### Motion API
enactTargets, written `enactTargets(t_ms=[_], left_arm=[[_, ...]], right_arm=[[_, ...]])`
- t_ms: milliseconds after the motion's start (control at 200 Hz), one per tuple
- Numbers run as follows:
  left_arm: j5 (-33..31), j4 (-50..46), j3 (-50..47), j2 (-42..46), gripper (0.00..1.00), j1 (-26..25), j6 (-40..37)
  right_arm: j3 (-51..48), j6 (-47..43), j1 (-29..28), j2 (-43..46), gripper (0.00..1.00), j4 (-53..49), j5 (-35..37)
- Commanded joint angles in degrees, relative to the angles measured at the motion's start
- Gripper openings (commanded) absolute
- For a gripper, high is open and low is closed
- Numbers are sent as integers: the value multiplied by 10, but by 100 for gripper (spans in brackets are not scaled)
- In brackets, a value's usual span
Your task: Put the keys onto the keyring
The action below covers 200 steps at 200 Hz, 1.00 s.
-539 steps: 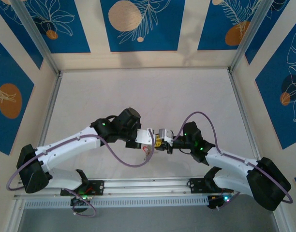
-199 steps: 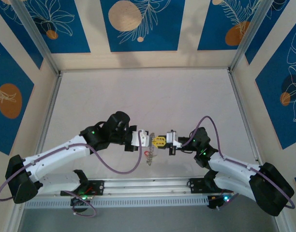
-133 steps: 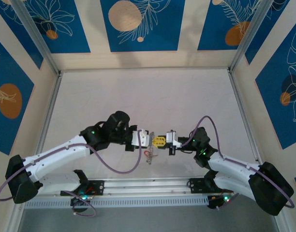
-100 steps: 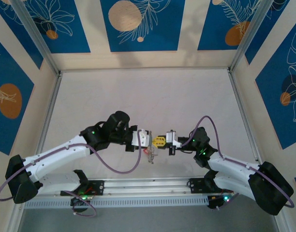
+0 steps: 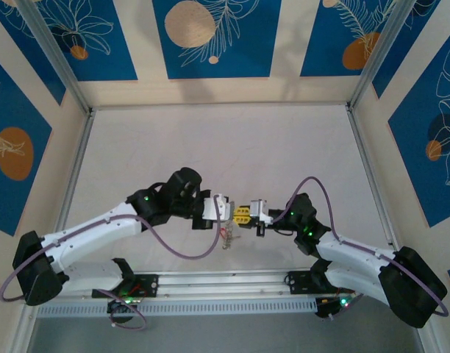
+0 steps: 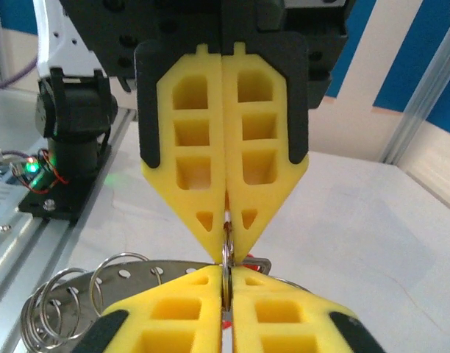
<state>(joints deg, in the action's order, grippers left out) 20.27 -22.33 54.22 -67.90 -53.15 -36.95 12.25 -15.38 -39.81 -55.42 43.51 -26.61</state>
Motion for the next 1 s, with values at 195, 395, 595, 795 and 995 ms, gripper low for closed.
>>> enactTargets(t_ms=[195, 395, 595, 795, 995], left_arm=[[-91, -157, 95, -51, 0, -24, -77], [-76, -156, 106, -60, 0, -30, -69], [-65, -150, 108, -58, 0, -30, -61], [-61, -137, 102, -51, 0, -30, -53], [-27, -60, 45, -9, 15, 4, 4]], right_arm=[[27, -21, -8, 2, 18, -55, 38], [40, -15, -12, -27, 18, -50, 32], [49, -4, -20, -58, 18, -34, 31], [57, 3, -26, -76, 8, -22, 31], [37, 23, -22, -69, 0, 52, 15]])
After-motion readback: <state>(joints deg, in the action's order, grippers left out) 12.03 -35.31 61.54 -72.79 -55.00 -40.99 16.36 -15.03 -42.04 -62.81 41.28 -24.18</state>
